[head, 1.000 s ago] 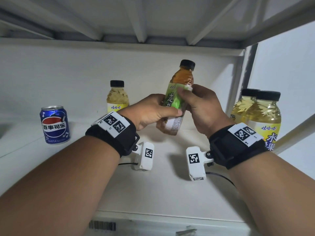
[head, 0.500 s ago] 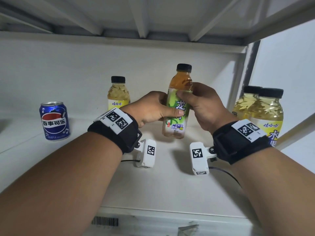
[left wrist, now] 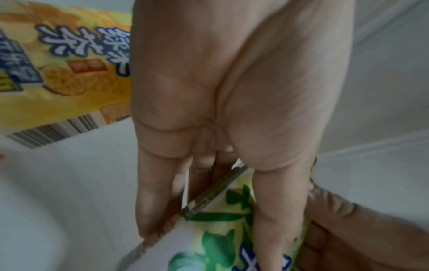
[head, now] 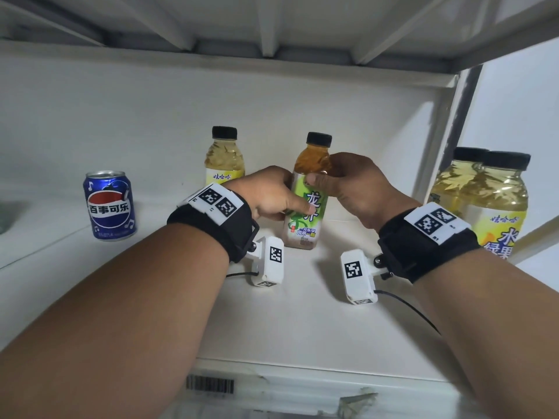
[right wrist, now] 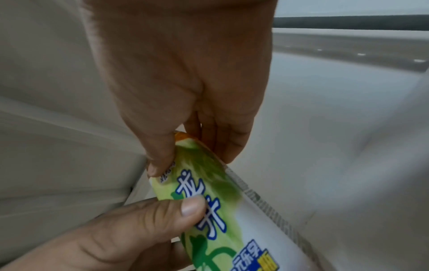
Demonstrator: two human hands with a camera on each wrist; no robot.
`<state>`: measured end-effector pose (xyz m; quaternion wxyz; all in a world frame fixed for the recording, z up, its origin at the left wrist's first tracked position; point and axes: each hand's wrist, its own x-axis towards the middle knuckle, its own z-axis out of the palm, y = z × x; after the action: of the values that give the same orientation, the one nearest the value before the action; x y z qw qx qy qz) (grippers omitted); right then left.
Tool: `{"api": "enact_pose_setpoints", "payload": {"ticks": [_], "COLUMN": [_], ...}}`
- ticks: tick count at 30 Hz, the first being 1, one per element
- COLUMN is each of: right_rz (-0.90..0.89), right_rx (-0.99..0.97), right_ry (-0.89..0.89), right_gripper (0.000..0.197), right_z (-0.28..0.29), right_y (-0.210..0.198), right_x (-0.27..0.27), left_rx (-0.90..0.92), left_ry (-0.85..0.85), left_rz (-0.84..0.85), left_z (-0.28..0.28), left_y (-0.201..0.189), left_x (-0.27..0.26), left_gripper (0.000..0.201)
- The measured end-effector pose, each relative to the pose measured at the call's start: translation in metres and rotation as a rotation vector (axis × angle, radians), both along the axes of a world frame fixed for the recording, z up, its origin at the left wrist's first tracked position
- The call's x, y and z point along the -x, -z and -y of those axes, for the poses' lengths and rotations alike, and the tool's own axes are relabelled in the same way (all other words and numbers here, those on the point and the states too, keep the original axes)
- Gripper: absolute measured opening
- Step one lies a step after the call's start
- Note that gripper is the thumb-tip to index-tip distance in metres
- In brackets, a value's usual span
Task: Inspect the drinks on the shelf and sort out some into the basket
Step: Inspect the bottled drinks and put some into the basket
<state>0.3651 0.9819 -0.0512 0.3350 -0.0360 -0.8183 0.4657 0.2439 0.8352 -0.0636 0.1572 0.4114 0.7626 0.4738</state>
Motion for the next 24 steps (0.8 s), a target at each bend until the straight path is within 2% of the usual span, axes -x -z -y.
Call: {"api": "enact_pose_setpoints", "payload": {"ticks": [5,10,14,17,20,24], "right_rz": [0.03,0.066,0.123,0.168,0.156,0.072], "right_rx": [-0.061,-0.134,-0.26,-0.344,-0.435,-0.554], "right_ry": [0.041,0.114,0.234,0.37,0.512,0.622], "right_gripper": [0.03,0.028,0.027,0.038,0.052,0.032], "right_z": [0.002,0.009,0.018,0.027,0.034,0.041], "right_y": [-0.001,-0.003,-0.007,-0.012,-0.021,-0.038], "right_x": [0.002,0.004,0.004,-0.002,-0.019,-0.058], "left_rx": [0.052,0.046,0.07,0.086,0.001,-0.168], "left_ry": [-0.014,-0.106,-0.145,-0.21,-0.258,-0.196], "left_rz": [-0.063,-0.294,-0.395,-0.47,-0.552,-0.683], "left_z": [0.003,0.006,0.005,0.009,0.018,0.018], "left_y": [-0.003,-0.014,-0.017,-0.021,-0.032,-0.05], "left_x": [0.003,0.001,-0.001,-0.003,-0.009,-0.035], "left_gripper": [0.032,0.031,0.035,0.043,0.046,0.036]}}
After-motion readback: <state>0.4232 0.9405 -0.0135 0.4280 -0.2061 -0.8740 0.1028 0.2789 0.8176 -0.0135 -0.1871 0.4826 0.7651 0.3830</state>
